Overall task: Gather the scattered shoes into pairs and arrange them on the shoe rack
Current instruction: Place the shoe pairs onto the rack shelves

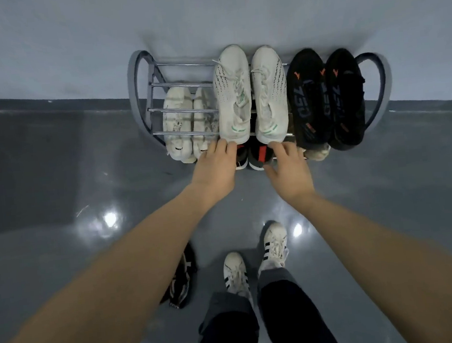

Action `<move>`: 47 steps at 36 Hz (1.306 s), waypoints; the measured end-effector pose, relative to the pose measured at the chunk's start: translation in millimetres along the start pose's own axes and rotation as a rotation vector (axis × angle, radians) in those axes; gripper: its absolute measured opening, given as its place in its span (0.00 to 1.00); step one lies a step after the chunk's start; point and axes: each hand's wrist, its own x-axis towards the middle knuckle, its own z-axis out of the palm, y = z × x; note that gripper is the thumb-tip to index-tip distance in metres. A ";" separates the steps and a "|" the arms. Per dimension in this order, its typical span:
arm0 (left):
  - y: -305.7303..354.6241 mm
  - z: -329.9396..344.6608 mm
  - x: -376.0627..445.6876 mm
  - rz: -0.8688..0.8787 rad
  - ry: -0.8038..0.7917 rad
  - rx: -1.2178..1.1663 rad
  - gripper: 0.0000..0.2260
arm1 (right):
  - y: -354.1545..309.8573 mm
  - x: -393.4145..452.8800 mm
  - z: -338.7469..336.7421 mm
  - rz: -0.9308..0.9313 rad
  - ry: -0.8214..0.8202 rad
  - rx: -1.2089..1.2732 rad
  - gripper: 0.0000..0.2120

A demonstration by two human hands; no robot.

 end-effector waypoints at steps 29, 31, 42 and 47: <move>-38.9 15.0 -289.0 -0.186 -0.013 -0.242 0.15 | -97.7 -236.7 49.9 -0.114 -0.276 0.035 0.09; -50.0 22.9 -306.6 -0.237 -0.046 -0.234 0.14 | -106.4 -251.1 65.9 -0.094 -0.294 0.060 0.09; -128.8 63.7 -383.2 -0.161 -0.191 -0.073 0.10 | -159.7 -311.0 157.7 -0.040 -0.346 0.012 0.10; -165.8 94.6 -397.4 -0.211 -0.204 -0.253 0.15 | -179.6 -322.5 211.0 0.008 -0.329 0.047 0.09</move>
